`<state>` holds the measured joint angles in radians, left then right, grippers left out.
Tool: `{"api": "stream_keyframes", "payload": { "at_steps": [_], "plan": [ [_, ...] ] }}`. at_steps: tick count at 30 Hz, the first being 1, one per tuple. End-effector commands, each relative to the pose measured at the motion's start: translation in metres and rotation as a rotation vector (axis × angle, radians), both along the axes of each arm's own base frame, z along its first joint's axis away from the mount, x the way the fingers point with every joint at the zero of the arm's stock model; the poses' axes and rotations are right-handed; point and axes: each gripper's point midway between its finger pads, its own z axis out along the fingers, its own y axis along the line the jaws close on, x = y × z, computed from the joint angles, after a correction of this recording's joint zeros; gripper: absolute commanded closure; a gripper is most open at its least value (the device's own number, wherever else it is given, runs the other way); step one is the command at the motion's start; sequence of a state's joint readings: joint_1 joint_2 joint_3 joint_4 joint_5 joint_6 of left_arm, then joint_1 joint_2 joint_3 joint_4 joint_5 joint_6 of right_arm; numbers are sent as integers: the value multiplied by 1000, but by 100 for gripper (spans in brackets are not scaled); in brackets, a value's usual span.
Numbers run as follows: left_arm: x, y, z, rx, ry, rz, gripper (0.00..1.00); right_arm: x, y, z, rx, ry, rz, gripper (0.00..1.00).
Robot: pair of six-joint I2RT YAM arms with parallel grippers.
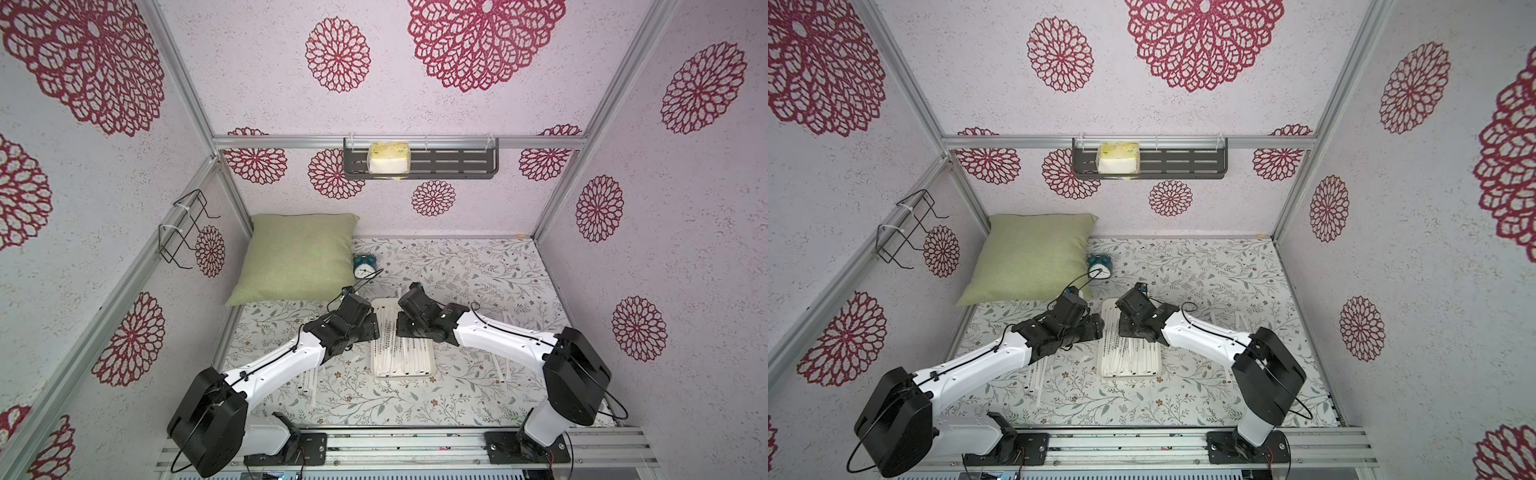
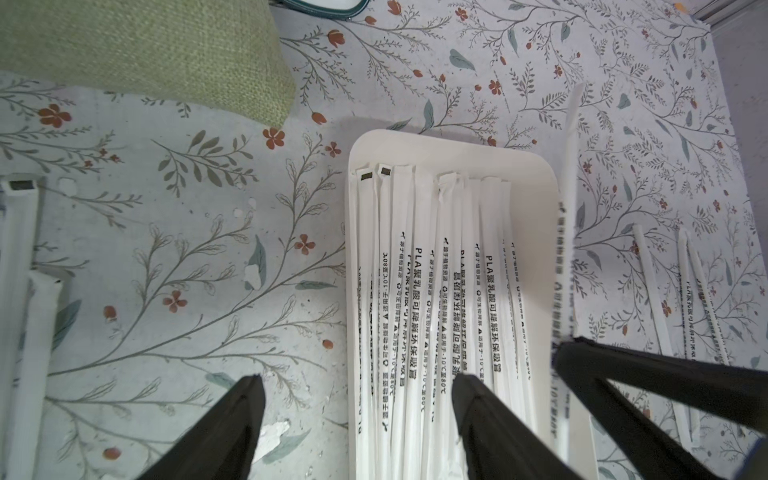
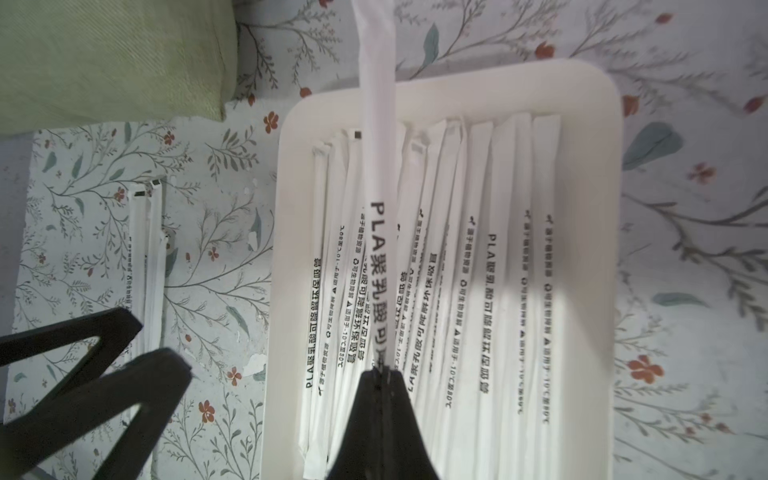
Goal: Put the straws into the storage box
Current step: Place the straw in the storage box.
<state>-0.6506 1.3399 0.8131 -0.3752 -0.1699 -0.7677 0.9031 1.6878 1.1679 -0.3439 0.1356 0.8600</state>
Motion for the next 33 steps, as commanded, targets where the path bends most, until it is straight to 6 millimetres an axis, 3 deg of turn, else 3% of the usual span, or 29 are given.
{"api": "stream_keyframes", "payload": {
  "at_steps": [1,7,14,20,25,28,30,33],
  "plan": [
    [-3,4,-3,3,9,4,21,10,10,0,60,-6,-75,98],
    [-4,1,-10,-4,23,-7,21,8,17,-29,27,35,-66,98],
    [-3,-3,-13,-7,35,-20,21,5,17,-47,-4,66,-55,95],
    [-3,-3,-12,-12,33,-19,21,3,17,-51,-13,76,-53,91],
    [-3,3,-6,-5,13,6,22,4,20,-39,5,67,-46,83],
    [-3,18,1,21,-1,58,34,5,22,-22,20,47,-31,78],
    [-8,49,-1,100,38,154,46,6,20,-6,21,17,-23,77],
    [-27,90,-14,161,121,268,51,5,10,11,-8,-20,-10,74]
  ]
}}
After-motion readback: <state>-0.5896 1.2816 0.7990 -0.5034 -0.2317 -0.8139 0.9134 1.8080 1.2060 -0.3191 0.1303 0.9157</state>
